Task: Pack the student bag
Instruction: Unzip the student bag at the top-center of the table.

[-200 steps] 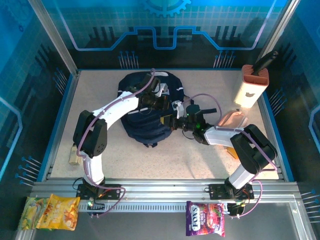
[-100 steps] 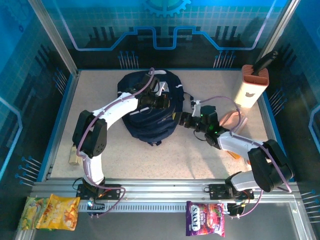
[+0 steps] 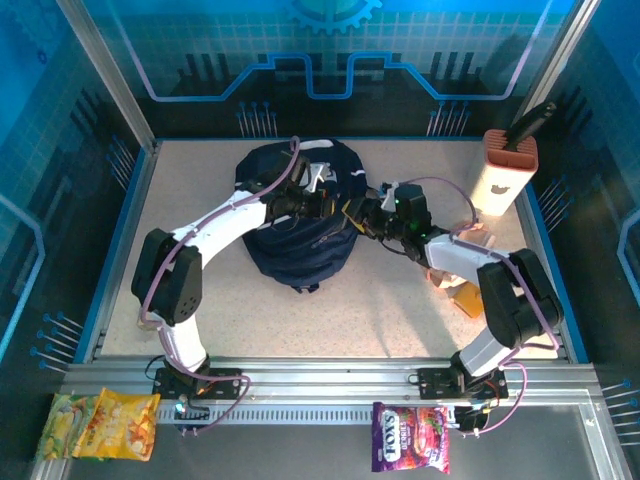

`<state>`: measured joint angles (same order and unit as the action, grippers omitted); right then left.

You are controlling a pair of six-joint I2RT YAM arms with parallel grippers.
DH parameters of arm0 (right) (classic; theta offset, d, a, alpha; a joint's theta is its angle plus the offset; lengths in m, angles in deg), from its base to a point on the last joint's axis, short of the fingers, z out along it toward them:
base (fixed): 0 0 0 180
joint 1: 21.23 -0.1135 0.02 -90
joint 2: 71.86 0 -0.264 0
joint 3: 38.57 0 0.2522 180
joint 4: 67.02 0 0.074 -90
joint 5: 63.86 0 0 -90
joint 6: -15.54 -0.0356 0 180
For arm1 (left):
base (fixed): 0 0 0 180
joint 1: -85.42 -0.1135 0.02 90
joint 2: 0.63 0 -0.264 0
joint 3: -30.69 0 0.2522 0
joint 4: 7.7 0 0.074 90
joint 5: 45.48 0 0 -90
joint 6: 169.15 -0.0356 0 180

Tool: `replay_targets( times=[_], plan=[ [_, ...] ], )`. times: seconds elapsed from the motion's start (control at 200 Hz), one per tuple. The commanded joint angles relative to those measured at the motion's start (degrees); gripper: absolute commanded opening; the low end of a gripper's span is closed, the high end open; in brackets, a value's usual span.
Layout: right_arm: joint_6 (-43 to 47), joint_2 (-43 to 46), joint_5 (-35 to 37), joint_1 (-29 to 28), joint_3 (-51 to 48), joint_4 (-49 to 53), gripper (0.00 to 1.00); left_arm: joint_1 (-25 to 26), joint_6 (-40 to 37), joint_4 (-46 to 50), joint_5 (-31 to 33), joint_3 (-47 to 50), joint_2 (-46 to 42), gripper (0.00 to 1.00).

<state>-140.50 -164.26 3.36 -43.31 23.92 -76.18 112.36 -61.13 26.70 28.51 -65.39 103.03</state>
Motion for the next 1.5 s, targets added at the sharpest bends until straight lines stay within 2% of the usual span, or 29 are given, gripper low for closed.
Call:
replay_targets(
  times=[0.0, 0.17, 0.385, 0.58, 0.7, 0.85, 0.995, 1.281, 1.496],
  plan=[
    [-1.91, -2.42, -3.57, -0.36, 3.11, 0.24, 0.43, -0.31, -0.13, -2.05, -2.97, 0.31, -3.54, 0.00],
    [-4.63, -5.55, -7.31, -0.74, 2.87, -6.07, 0.31, -0.31, 1.11, -2.01, -3.06, 0.30, -3.68, 0.00],
    [-6.82, -8.14, -10.02, -1.02, 3.30, -12.57, 0.13, -0.34, 4.15, -1.31, 0.48, 3.49, -7.21, 0.33],
    [-6.03, -6.94, -10.04, -1.03, 3.62, -12.86, 0.12, -0.29, 5.94, -3.32, 4.05, 15.62, -17.30, 0.59],
    [-5.95, -6.43, -10.42, -1.11, 4.09, -12.77, 0.12, -0.22, 7.14, -3.64, 4.85, 23.42, -23.77, 0.67],
    [-6.40, -5.52, -10.53, -1.34, 4.50, -12.76, 0.12, 0.44, 9.84, -7.50, 2.92, 32.73, -29.41, 0.72],
    [-7.17, -4.48, -10.71, -1.89, 5.01, -12.81, 0.13, 1.86, 12.85, -14.91, 2.49, 38.96, -30.55, 0.74],
    [-7.72, -4.02, -10.61, -3.40, 6.21, -12.39, 0.13, 2.87, 15.79, -24.60, 7.93, 40.46, -26.09, 0.73],
    [-8.21, -4.17, -10.56, -3.93, 6.39, -12.77, 0.13, 3.07, 19.01, -28.78, 7.80, 40.41, -22.57, 0.73]
  ],
)
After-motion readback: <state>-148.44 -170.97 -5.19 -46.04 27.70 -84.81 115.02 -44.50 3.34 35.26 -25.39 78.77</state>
